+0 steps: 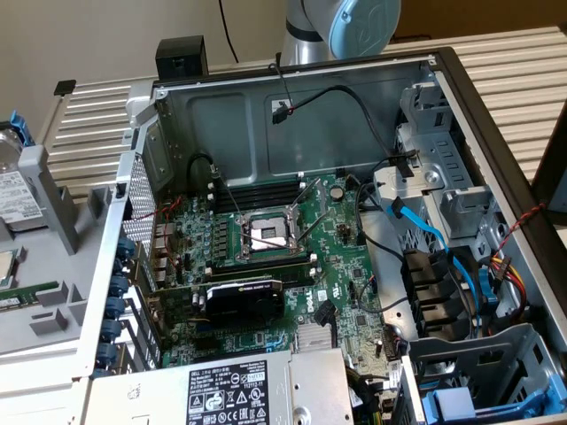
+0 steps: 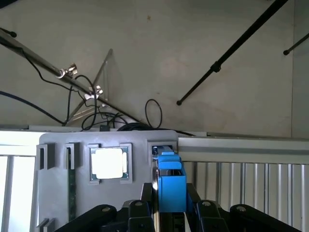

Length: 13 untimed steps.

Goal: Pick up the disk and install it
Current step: 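Pick up the disk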

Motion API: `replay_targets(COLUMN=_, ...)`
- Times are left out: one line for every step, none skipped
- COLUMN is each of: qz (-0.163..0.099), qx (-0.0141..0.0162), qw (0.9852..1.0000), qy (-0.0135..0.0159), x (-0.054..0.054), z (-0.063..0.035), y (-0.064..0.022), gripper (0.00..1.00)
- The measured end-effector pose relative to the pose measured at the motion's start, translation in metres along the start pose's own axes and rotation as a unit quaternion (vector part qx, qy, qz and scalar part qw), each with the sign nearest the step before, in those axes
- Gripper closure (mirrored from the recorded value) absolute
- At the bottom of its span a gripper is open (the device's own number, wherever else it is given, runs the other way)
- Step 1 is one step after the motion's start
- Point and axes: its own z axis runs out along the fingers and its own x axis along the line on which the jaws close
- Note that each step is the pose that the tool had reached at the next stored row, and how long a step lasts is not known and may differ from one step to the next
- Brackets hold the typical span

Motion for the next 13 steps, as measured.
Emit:
replay_targets(qz=0.0, qx=0.001, qw=1.0, qy=0.0, x=0.0001, z=0.0004, y=0.0, gripper=0.62)
replay_targets(qz=0.0, qx=0.0022, qw=1.0, qy=0.0, x=0.0001, z=0.0009, y=-0.0001, gripper=0.62)
replay_targets(qz=0.0, qx=0.0029, qw=1.0, qy=0.0001, x=0.0002, z=0.0013, y=-0.0001, gripper=0.62)
replay_targets(qz=0.0, qx=0.0032, qw=1.0, qy=0.0001, x=0.0001, z=0.0013, y=-0.0001, gripper=0.62)
replay_targets(qz=0.0, qx=0.0033, qw=1.0, qy=0.0001, x=0.0001, z=0.0014, y=-0.0001, gripper=0.62)
replay_targets(qz=0.0, qx=0.0034, qw=1.0, qy=0.0001, x=0.0001, z=0.0014, y=-0.0001, gripper=0.62)
replay_targets(qz=0.0, qx=0.0034, qw=1.0, qy=0.0001, x=0.0001, z=0.0014, y=-0.0001, gripper=0.62)
replay_targets(qz=0.0, qx=0.0035, qw=1.0, qy=0.0001, x=0.0001, z=0.0015, y=-0.0001, gripper=0.62)
replay_targets(qz=0.0, qx=0.0035, qw=1.0, qy=0.0001, x=0.0001, z=0.0015, y=-0.0001, gripper=0.62)
replay_targets(qz=0.0, qx=0.0035, qw=1.0, qy=0.0001, x=0.0001, z=0.0015, y=-0.0001, gripper=0.62)
replay_targets(qz=0.0, qx=0.0035, qw=1.0, qy=0.0001, x=0.0001, z=0.0015, y=-0.0001, gripper=0.62)
replay_targets(qz=0.0, qx=0.0035, qw=1.0, qy=0.0001, x=0.0001, z=0.0015, y=-0.0001, gripper=0.63)
replay_targets(qz=0.0, qx=0.0035, qw=1.0, qy=0.0001, x=0.0001, z=0.0015, y=-0.0001, gripper=0.63)
